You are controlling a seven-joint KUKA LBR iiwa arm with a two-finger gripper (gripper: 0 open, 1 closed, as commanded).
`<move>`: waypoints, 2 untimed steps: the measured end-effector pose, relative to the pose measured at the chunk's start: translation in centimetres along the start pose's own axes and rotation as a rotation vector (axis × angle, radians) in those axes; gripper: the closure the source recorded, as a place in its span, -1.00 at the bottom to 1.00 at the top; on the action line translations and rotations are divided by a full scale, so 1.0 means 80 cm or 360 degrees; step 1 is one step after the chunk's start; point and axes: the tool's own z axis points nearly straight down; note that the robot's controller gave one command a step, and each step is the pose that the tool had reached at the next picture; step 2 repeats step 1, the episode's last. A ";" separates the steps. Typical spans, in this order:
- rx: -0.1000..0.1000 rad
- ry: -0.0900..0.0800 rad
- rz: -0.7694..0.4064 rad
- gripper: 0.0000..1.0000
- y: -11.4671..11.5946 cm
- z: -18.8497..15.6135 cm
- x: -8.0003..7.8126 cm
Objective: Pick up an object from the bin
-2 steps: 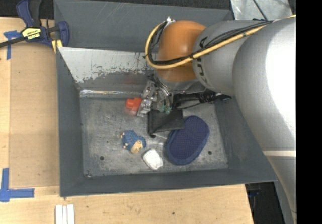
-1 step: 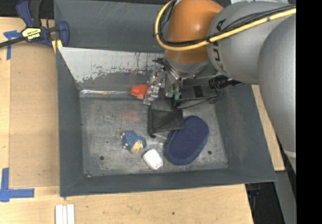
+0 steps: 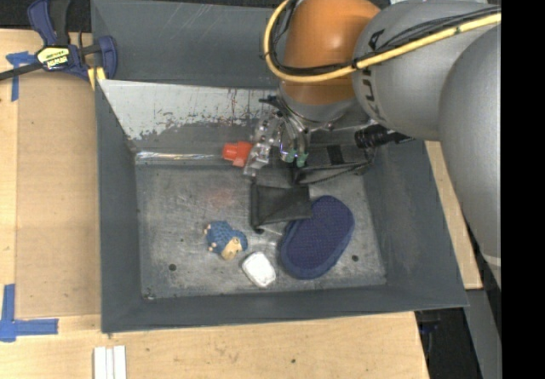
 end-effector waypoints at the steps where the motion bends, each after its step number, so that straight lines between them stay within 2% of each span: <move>1: -0.0001 -0.0002 -0.0001 1.00 0.000 -0.025 -0.002; 2: -0.0001 -0.0002 -0.0001 1.00 0.000 -0.025 -0.002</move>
Offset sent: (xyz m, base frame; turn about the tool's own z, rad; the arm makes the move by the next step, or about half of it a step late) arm 0.0001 -0.0002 0.0179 0.0000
